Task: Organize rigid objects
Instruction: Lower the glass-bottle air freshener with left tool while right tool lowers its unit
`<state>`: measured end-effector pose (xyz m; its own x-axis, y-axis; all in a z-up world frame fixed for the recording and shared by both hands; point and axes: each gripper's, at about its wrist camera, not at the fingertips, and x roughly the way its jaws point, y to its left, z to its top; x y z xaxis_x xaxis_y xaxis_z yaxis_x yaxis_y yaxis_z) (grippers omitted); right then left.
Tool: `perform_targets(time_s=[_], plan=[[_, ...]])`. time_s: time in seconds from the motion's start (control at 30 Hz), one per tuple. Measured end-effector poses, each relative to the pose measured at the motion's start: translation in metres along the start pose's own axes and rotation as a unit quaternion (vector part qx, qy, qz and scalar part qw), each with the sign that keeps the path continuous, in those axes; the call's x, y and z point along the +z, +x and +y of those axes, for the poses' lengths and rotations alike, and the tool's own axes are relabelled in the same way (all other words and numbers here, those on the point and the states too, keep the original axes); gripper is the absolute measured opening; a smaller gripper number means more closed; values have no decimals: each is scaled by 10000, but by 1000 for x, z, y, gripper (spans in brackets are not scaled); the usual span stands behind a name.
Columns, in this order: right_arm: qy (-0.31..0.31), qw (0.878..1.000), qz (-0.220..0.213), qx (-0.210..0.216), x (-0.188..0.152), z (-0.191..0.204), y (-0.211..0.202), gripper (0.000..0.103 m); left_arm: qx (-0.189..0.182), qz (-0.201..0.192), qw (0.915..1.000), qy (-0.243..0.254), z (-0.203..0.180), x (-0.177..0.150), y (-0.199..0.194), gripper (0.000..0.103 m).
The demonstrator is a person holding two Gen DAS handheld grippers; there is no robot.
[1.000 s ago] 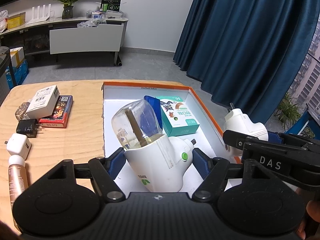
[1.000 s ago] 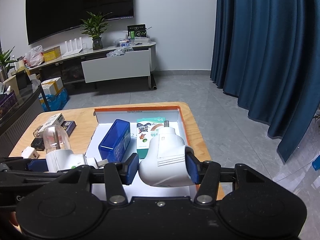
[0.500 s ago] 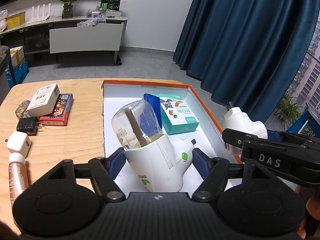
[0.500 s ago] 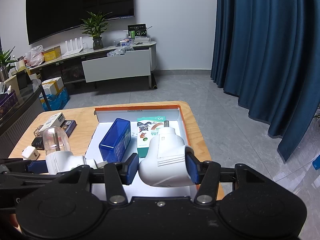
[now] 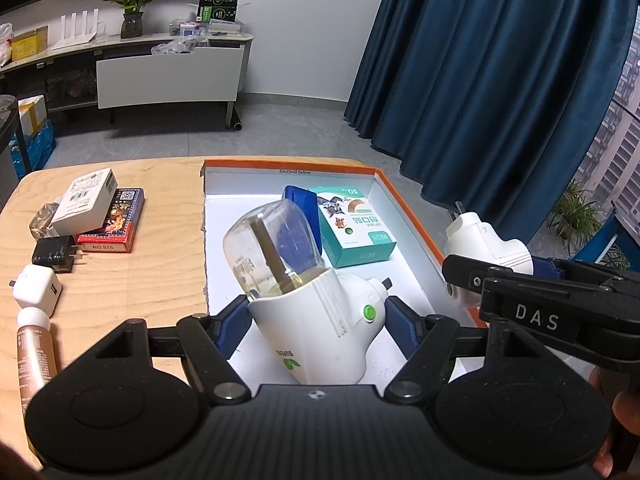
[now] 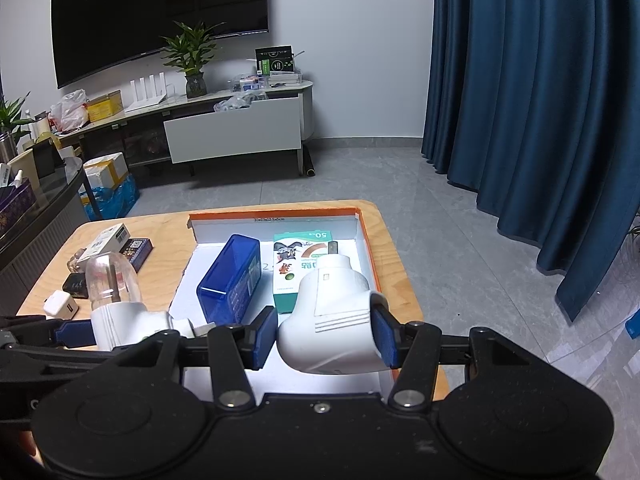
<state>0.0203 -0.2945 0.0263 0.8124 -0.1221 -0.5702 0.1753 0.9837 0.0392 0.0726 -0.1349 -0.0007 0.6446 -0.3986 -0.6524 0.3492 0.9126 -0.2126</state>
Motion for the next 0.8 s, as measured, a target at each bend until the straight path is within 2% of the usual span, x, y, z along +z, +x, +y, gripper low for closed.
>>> perform_targets(time_s=[0.8], plan=[[36,10000,57,22,-2,-5,6,62,-50,59,9999,76,-2,-2,3,74]])
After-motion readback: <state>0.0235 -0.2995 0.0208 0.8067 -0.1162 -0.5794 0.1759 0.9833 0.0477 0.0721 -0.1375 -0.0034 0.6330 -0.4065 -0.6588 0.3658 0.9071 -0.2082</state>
